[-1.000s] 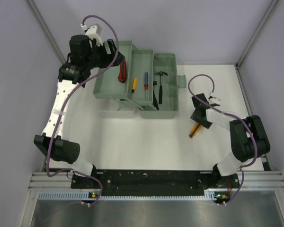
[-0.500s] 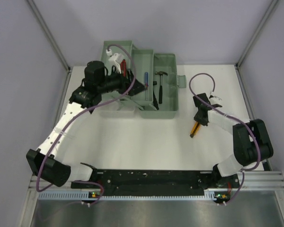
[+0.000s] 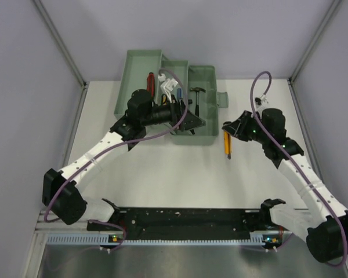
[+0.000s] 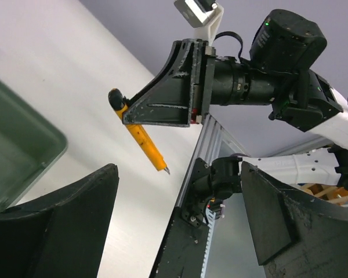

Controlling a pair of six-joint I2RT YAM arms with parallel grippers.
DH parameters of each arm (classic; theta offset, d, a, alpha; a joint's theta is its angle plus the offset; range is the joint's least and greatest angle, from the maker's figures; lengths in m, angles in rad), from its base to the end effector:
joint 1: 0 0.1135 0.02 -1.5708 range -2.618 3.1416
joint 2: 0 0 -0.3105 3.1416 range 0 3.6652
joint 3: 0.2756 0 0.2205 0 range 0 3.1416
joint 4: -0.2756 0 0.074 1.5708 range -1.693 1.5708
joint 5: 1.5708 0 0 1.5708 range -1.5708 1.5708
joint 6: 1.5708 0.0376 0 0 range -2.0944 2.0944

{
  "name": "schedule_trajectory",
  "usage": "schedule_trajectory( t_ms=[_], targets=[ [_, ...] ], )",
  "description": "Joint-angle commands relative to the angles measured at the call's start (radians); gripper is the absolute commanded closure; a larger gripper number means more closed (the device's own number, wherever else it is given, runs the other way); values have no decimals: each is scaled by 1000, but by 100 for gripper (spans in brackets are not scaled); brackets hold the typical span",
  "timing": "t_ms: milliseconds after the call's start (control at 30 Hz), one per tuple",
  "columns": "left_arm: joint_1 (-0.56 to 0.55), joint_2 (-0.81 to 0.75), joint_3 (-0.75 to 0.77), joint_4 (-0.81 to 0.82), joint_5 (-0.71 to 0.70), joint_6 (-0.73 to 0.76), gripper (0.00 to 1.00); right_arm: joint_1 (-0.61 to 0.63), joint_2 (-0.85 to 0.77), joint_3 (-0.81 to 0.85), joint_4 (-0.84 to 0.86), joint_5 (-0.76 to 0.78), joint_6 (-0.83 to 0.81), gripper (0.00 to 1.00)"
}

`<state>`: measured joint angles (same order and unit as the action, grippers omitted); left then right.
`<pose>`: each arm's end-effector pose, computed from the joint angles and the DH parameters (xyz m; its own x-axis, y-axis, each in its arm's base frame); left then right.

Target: Pack the tool kit

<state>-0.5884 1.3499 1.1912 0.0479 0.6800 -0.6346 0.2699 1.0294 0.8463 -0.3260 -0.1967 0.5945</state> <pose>0.2144 -0.1715 0.4308 -0.6381 -0.1284 -0.7592 0.7117 0.2779 -0.6452 0.1680 0.0541 0.3459 -0.6277 0.3963 -0.6700 -0.0898 0.8181 0.5680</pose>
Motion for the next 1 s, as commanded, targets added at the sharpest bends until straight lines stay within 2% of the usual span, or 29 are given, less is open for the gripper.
schedule_trajectory(
  t_ms=[0,167,300,433,567,700,800,933,967],
  targets=[
    [-42,55,33,219,43,-100,11,-3,-110,11,247,-311,72,100],
    [-79,95,45,294,52,-137,11,-3,-134,-24,543,-441,321,100],
    [-99,107,30,394,102,-184,11,-3,-130,-52,717,-475,464,100],
    [-117,107,-18,588,170,-250,12,-3,-132,-49,788,-483,530,100],
    [-137,110,-12,607,196,-231,13,-3,-135,-50,869,-500,608,100],
    [-152,123,10,603,194,-226,19,-1,-138,-46,894,-506,637,100],
    [-165,135,44,578,188,-209,26,0,-143,-46,892,-506,642,100],
    [-185,152,117,370,152,-94,53,3,-161,-70,906,-484,636,100],
    [-188,152,126,339,139,-71,63,5,-164,-73,903,-483,633,100]
  ],
)
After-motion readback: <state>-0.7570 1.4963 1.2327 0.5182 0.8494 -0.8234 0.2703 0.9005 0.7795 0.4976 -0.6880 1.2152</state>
